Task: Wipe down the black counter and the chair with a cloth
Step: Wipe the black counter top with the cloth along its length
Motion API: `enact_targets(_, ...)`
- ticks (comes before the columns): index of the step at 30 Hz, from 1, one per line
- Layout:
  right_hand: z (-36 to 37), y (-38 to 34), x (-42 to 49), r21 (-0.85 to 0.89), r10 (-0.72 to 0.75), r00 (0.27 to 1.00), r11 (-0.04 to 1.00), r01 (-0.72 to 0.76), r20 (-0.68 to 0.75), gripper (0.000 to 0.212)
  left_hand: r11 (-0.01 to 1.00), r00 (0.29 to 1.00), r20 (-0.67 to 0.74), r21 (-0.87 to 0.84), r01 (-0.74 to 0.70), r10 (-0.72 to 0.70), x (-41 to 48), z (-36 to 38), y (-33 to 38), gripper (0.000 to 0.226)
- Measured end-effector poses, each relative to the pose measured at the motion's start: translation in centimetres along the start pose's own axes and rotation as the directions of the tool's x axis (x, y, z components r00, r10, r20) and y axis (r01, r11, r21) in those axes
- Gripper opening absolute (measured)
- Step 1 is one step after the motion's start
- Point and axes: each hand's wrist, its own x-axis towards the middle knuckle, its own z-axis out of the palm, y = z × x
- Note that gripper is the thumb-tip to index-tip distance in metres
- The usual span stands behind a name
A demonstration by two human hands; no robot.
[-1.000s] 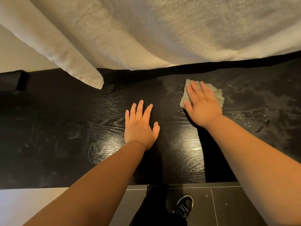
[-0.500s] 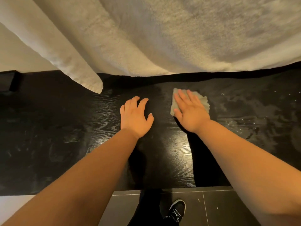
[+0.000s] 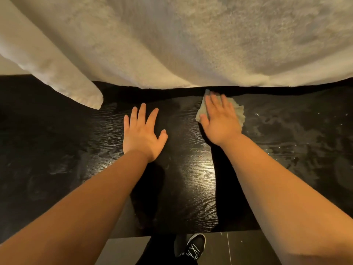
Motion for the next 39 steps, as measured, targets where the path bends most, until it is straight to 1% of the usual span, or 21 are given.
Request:
enact_targets(2,0.0,-0.8,0.8,0.010,0.126,0.991,0.992,-0.126,-0.033,0.071,1.000,1.000,0.004,0.003,0.004,-0.004,0.1,-0.1,0.0,0.078)
enact_targets(3,0.1,-2.1,0.6,0.022,0.136,0.990,0.991,-0.135,-0.030,0.070,1.000,1.000,0.007,0.005,0.007,-0.007,0.1,-0.1,0.0,0.078)
enact_targets(4,0.3,-3.5,0.3,0.032,0.093,0.996,0.995,-0.092,-0.015,0.070,1.000,1.000,0.008,0.005,0.010,-0.010,0.0,-0.1,0.0,0.078)
enact_targets(6,0.8,-6.0,-0.7,0.016,-0.106,0.994,0.994,0.106,0.028,0.070,1.000,1.000,0.005,0.004,0.004,-0.004,0.1,0.0,0.0,0.079)
enact_targets(8,1.4,-6.7,-1.4,0.006,-0.295,0.954,0.955,0.295,0.055,0.071,1.000,1.000,-0.007,0.004,-0.006,0.006,0.1,0.1,-0.1,0.079)
enact_targets(10,1.3,-5.3,-0.9,0.013,-0.390,0.917,0.920,0.391,0.079,0.070,1.000,1.000,-0.019,-0.004,-0.008,0.008,0.2,0.2,-0.3,0.079)
enact_targets(11,1.1,-4.2,-0.4,0.009,-0.397,0.915,0.918,0.397,0.076,0.070,1.000,1.000,-0.022,-0.011,-0.008,0.008,0.2,0.2,-0.3,0.079)
enact_targets(12,0.8,-2.9,0.3,0.000,-0.364,0.930,0.931,0.365,0.058,0.070,1.000,1.000,-0.025,-0.016,-0.008,0.007,0.2,0.2,-0.3,0.079)
enact_targets(15,-0.3,-0.4,2.6,-0.014,-0.147,0.988,0.989,0.146,-0.044,0.069,1.000,0.999,-0.031,-0.010,-0.007,0.007,0.2,0.2,-0.2,0.078)
enact_targets(18,-0.3,-2.9,3.3,0.005,0.032,0.999,0.999,-0.032,-0.039,0.069,1.000,1.000,-0.019,0.001,-0.002,0.002,0.3,0.2,-0.1,0.079)
enact_targets(20,-0.2,-6.0,3.0,0.019,-0.011,1.000,1.000,0.011,0.001,0.069,1.000,1.000,-0.014,0.006,0.001,-0.001,0.2,0.1,-0.1,0.079)
enact_targets(23,0.2,-8.9,2.3,0.024,-0.223,0.973,0.975,0.222,0.064,0.070,1.000,1.000,-0.025,0.012,-0.010,0.010,0.2,0.1,-0.2,0.078)
enact_targets(25,0.2,-7.9,2.5,0.025,-0.297,0.951,0.955,0.296,0.081,0.071,1.000,1.000,-0.025,0.011,-0.008,0.008,0.2,0.2,-0.2,0.078)
enact_targets(26,0.1,-6.8,2.7,0.027,-0.290,0.954,0.957,0.289,0.073,0.072,1.000,1.000,-0.022,0.013,-0.004,0.005,0.2,0.2,-0.1,0.078)
enact_targets(27,0.1,-5.2,2.9,0.024,-0.253,0.966,0.967,0.252,0.049,0.073,1.000,1.000,-0.019,0.016,-0.001,0.002,0.2,0.2,-0.1,0.079)
enact_targets(30,-0.3,0.3,3.1,0.002,-0.049,0.995,0.999,0.049,-0.085,0.073,1.000,1.000,-0.016,0.026,0.000,0.000,0.3,0.2,-0.2,0.079)
enact_targets(32,-0.7,1.8,3.2,-0.009,0.077,0.993,0.997,-0.078,-0.086,0.070,1.000,1.000,-0.021,0.030,0.001,0.000,0.3,0.2,-0.2,0.079)
enact_targets(34,-0.9,0.3,3.1,0.003,0.145,0.987,0.989,-0.145,-0.066,0.071,1.000,1.000,-0.020,0.025,-0.002,0.003,0.3,0.2,-0.2,0.079)
enact_targets(35,-0.8,-1.2,2.9,0.017,0.126,0.990,0.992,-0.126,-0.055,0.072,1.000,1.000,-0.021,0.022,-0.004,0.004,0.3,0.2,-0.2,0.079)
enact_targets(36,-0.6,-2.9,2.5,0.025,0.062,0.997,0.998,-0.061,-0.038,0.074,1.000,1.000,-0.023,0.020,-0.004,0.005,0.3,0.3,-0.2,0.079)
enact_targets(39,0.7,-5.9,0.4,0.002,-0.217,0.975,0.976,0.217,0.042,0.075,1.000,1.000,-0.026,0.029,-0.008,0.009,0.4,0.3,-0.3,0.080)
